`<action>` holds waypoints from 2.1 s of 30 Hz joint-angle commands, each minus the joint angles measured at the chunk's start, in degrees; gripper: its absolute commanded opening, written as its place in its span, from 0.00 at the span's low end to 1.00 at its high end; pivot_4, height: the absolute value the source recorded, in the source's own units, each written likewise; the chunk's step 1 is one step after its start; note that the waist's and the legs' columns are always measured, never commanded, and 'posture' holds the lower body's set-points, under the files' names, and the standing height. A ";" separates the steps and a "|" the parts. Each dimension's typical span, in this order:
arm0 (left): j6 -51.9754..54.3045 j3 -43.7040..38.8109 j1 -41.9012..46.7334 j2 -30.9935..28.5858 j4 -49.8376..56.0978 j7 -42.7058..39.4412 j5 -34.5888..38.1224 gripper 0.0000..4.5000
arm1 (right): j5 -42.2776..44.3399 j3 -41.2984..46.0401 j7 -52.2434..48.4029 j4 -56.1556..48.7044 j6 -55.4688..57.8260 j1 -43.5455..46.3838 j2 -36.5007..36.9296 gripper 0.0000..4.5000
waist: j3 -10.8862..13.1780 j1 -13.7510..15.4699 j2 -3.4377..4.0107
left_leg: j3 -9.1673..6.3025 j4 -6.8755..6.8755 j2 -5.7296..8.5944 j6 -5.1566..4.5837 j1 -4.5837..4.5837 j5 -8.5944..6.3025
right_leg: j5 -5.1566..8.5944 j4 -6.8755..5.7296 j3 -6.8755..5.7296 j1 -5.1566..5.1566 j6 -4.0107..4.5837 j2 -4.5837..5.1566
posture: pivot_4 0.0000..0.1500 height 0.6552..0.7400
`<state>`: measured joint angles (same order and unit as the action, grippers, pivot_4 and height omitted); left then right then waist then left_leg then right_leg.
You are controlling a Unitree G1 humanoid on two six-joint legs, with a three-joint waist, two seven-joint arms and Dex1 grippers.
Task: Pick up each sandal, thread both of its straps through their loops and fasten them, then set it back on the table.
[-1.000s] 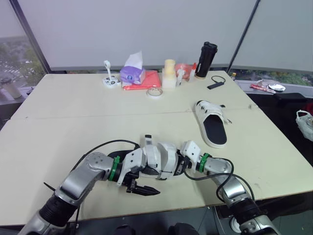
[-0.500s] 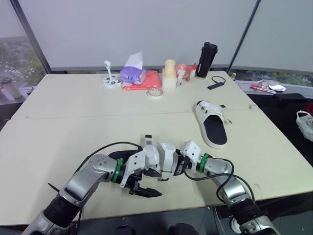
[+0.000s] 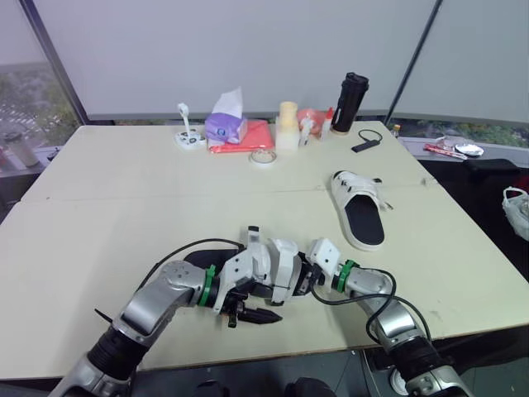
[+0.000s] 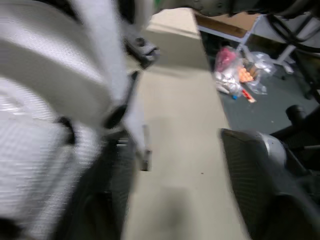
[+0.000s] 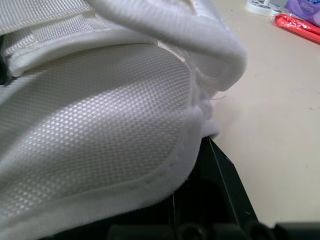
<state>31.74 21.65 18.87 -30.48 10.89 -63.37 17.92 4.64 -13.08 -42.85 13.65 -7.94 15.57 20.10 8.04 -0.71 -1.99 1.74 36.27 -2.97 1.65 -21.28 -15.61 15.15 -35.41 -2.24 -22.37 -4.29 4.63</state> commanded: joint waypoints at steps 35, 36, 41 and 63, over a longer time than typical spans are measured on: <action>12.54 2.61 1.15 -10.02 10.20 -13.94 14.79 0.02 | -3.03 -1.29 0.76 5.76 2.15 -2.89 0.85 0.00 | 0.02 -0.33 0.04 | 0.04 -0.20 -0.33 0.01 -0.06 -0.01 | 0.09 0.09 0.01 -0.21 0.21 -0.14 | 1.00 1.00; 12.55 2.82 1.28 -9.86 10.06 -14.13 14.86 0.02 | -2.97 -1.03 0.74 5.69 2.02 -3.13 1.18 0.00 | 0.02 -0.29 0.04 | 0.04 -0.19 -0.29 0.01 -0.06 -0.01 | 0.09 0.09 0.01 -0.21 0.21 -0.16 | 1.00 1.00; 15.50 0.55 3.23 -7.43 8.91 -13.89 18.99 0.02 | -3.08 -0.57 0.95 5.26 1.97 -3.55 1.68 0.00 | 0.02 0.04 0.04 | 0.02 -0.19 -0.14 0.01 -0.09 -0.01 | 0.09 0.10 0.01 -0.24 0.20 -0.14 | 1.00 1.00; 48.14 -35.39 17.12 21.08 -16.40 30.45 45.02 0.02 | -3.38 -1.48 1.77 5.40 1.91 -3.86 1.26 0.00 | 0.17 -0.03 -0.02 | -0.10 -0.04 0.11 0.01 -0.09 0.00 | 0.08 0.04 -0.08 -0.02 0.06 -0.12 | 1.00 1.00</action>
<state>80.18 -10.12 34.15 -10.43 -6.03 -35.50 60.12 4.64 -12.69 -41.36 12.71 -9.18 14.84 20.76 8.21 -0.74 -2.01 1.64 36.24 -2.86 1.66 -21.35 -15.61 15.23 -35.37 -2.33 -22.36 -4.23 4.52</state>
